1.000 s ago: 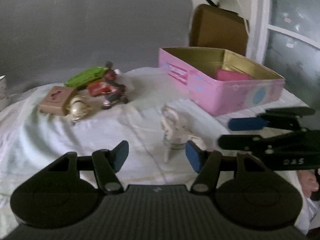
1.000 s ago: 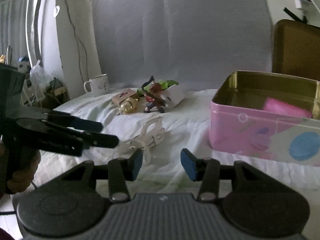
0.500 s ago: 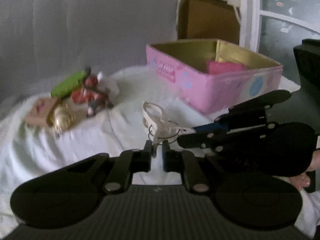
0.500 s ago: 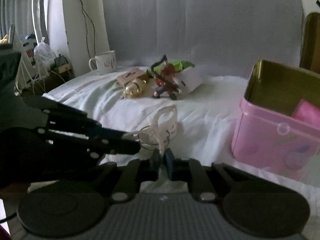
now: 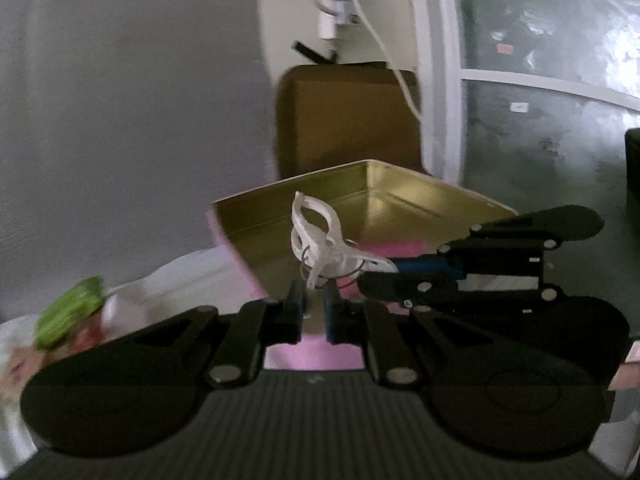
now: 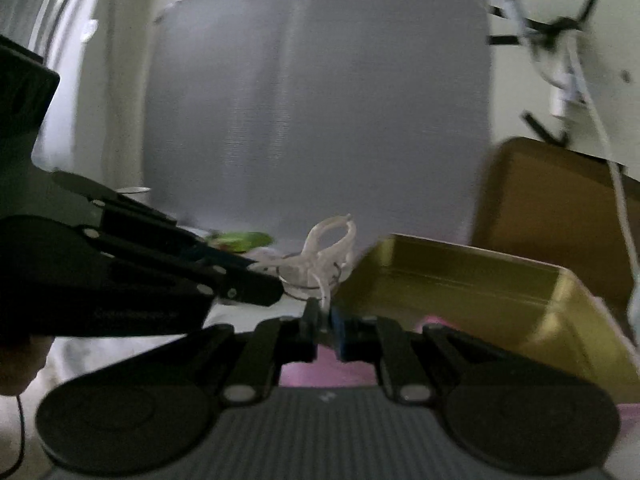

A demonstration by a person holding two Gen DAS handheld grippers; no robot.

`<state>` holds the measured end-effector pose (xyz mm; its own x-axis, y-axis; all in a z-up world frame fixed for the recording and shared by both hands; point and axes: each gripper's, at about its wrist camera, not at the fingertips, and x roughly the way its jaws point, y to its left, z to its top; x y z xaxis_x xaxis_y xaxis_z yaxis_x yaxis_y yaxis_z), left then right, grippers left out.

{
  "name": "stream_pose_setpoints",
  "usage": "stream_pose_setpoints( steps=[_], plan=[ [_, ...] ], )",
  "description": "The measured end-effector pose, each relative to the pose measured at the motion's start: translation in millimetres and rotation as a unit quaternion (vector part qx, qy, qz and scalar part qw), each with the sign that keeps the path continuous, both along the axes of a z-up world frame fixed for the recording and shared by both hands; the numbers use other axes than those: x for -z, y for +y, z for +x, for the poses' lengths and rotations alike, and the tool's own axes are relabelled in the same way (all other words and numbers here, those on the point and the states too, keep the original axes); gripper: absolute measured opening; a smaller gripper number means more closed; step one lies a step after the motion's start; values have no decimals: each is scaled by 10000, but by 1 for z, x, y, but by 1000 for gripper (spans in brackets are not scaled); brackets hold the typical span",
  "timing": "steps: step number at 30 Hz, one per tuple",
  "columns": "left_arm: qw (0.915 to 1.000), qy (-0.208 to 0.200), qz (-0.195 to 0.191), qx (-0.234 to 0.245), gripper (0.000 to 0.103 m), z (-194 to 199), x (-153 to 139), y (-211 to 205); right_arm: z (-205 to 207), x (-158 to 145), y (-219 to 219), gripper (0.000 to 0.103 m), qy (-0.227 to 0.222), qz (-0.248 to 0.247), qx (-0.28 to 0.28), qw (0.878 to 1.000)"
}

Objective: Organize rigid objects
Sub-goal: 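Lower the white clip into the pink tin and open the right gripper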

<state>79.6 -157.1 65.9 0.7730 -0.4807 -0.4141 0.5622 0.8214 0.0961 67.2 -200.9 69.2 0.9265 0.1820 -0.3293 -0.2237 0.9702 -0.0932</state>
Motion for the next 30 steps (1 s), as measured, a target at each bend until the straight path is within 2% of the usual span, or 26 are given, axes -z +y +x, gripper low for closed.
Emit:
stream_pose_setpoints(
  steps=[4,7,10,11,12,13,15,16,17,20,25,30],
  plan=[
    [9998,131,62,159,13,23,6,-36,14,3,-29,8,50,-21,412,9991],
    [9996,216,166,38,12,40,12,-59,27,9,-46,8,136,-7,659,9977],
    [9983,439,271,-283,20,59,17,-73,44,16,-60,11,313,101,934,9951],
    [9971,535,311,-443,30,64,20,-74,49,18,-63,11,373,174,1029,9938],
    [9957,611,324,-619,40,67,21,-71,53,19,-65,11,405,265,1106,9927],
    [9944,677,279,-756,43,68,21,-68,56,21,-68,13,438,378,1152,9917],
    [9935,769,36,-835,45,64,19,-57,52,22,-72,23,360,627,1209,9900],
    [9933,781,-39,-846,45,60,18,-52,47,20,-74,34,277,709,1204,9898],
    [9931,755,-84,-888,46,54,16,-47,41,20,-73,37,208,746,1224,9895],
    [9924,651,-213,-1022,49,37,10,-32,26,18,-76,37,43,906,1245,9881],
    [9883,734,-371,-1282,49,16,7,-2,0,12,-71,37,-218,1209,1177,9854],
    [9828,767,-336,-1645,50,3,11,27,-17,13,-59,37,-186,1464,993,9841]
  ],
)
